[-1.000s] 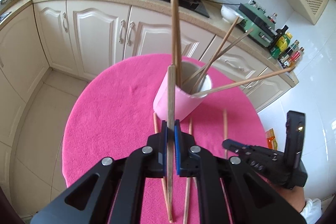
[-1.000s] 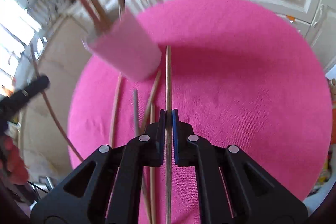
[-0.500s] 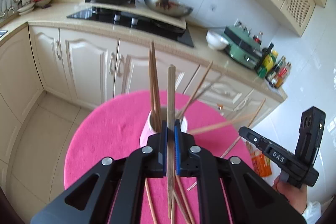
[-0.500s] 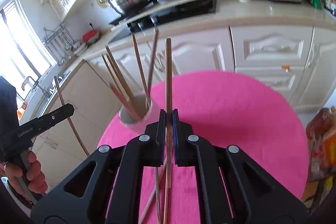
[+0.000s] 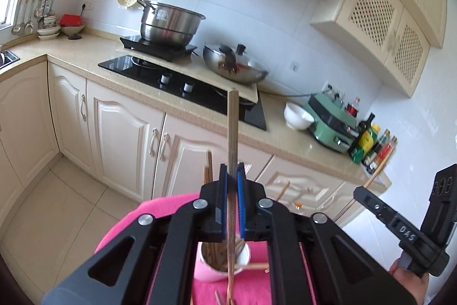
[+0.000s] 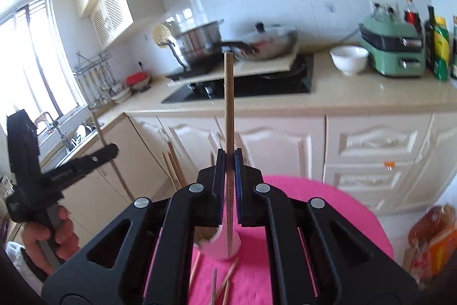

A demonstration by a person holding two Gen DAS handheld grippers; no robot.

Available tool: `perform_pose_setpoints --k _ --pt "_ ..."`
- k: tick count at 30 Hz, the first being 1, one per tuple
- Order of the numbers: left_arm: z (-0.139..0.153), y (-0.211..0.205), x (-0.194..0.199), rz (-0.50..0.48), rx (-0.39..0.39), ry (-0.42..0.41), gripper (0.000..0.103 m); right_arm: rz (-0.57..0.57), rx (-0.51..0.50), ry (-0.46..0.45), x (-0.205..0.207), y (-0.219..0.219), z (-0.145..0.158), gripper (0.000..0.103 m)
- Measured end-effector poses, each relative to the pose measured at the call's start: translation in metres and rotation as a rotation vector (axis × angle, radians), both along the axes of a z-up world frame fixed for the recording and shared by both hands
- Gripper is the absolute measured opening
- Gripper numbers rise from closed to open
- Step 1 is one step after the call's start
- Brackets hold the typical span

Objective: Organize utensils
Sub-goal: 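Raise both held chopsticks upright above the pink cup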

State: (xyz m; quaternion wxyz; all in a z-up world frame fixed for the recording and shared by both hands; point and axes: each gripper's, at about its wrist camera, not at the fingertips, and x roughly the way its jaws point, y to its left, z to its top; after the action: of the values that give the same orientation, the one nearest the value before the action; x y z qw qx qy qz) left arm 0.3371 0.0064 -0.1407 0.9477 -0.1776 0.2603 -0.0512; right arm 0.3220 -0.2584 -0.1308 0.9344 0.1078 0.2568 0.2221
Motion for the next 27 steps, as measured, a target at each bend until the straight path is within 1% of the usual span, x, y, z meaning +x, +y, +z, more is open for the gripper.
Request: perform_pose_setpoints --k 4,7,10,12,16,21,27 --pt "0.005 0.002 0.009 0.021 -0.010 -0.036 0.006 0.026 0.004 -0.035 0.011 0.008 0.011 0.007" --pt "0.009 0.002 0.011 0.030 -0.003 -0.070 0.006 0.046 0.014 -0.040 0.016 0.014 0.013 0.007" --pt "0.014 0.001 0.014 0.032 0.016 -0.095 0.006 0.073 0.031 -0.034 0.022 0.018 0.012 0.007" --pt "0.014 -0.001 0.015 0.043 0.048 -0.115 0.006 0.088 0.040 -0.032 0.025 0.022 0.011 0.007" --pt "0.004 -0.008 0.021 0.022 0.083 -0.100 0.006 0.118 0.020 -0.016 0.028 0.034 0.004 0.007" --pt "-0.013 -0.010 0.022 0.018 0.098 -0.079 0.006 0.133 -0.026 -0.012 0.026 0.044 -0.005 0.007" --pt "-0.033 -0.012 0.019 0.004 0.114 -0.034 0.006 0.128 -0.083 -0.020 0.020 0.053 -0.013 0.007"
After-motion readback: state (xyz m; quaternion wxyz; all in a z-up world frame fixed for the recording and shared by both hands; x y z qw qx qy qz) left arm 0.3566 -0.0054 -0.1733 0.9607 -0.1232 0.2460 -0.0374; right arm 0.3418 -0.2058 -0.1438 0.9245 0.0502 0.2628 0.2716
